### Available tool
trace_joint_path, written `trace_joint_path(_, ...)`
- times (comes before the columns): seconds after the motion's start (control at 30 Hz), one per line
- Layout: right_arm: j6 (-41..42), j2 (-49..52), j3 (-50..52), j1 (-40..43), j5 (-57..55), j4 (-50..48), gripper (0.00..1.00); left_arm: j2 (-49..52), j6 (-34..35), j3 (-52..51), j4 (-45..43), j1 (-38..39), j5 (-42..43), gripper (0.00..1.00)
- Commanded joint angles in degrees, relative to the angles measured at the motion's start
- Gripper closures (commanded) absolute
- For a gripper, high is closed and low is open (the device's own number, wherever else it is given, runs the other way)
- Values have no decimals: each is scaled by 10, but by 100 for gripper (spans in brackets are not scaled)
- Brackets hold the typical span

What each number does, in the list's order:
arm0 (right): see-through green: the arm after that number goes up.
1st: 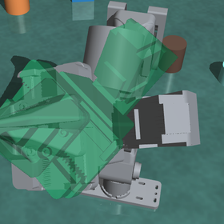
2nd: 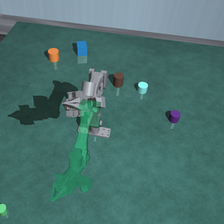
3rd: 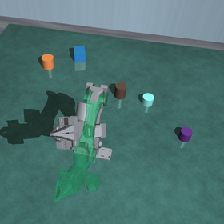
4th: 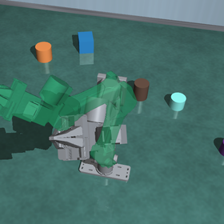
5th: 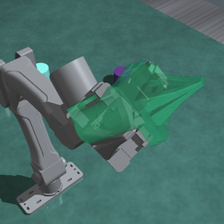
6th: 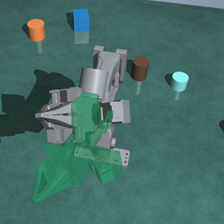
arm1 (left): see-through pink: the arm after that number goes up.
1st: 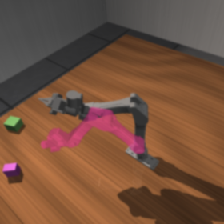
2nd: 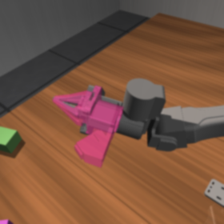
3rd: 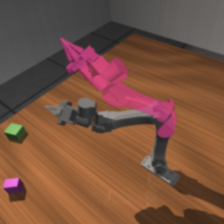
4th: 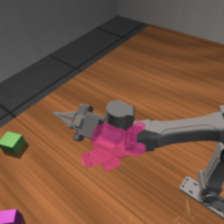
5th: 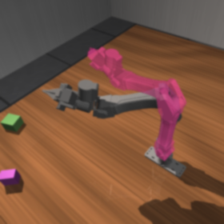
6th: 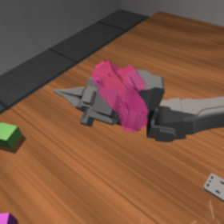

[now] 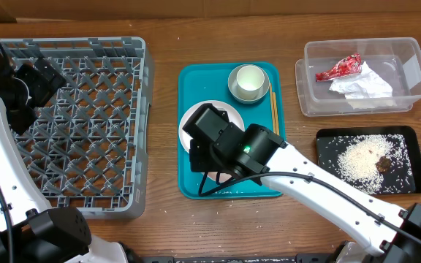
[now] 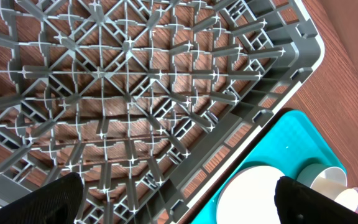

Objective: Sort waste into correct bins and load items into the dishwasher
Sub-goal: 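Carry the emptied pink bowl back and set it on the teal tray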

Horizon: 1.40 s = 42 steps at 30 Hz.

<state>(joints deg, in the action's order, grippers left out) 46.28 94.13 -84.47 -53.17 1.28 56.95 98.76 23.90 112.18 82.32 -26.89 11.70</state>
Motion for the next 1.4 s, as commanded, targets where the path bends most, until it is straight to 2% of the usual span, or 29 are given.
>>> trace_joint_path(0.0,23,20,-11,-8,-54,-11,96,-8,6,7,0,-1,-2,0)
trace_joint_path(0.3,24,115,-11,-9,-62,10,96,-8,6,7,0,-1,-2,0)
trace_joint_path(0.47,25,118,-11,-9,-126,70,96,-8,6,7,0,-1,-2,0)
trace_joint_path(0.6,56,119,-11,-6,-168,123,96,-8,6,7,0,-1,-2,0)
trace_joint_path(0.87,56,119,-11,-5,-141,98,96,-8,6,7,0,-1,-2,0)
trace_joint_path(1.2,56,119,-10,-5,-141,137,95,-8,6,7,0,-1,-2,0)
trace_joint_path(1.33,56,119,-10,-5,-141,137,52,-8,6,7,0,-1,-2,0)
trace_joint_path(1.37,56,119,-10,-5,-141,137,48,-8,6,7,0,-1,-2,0)
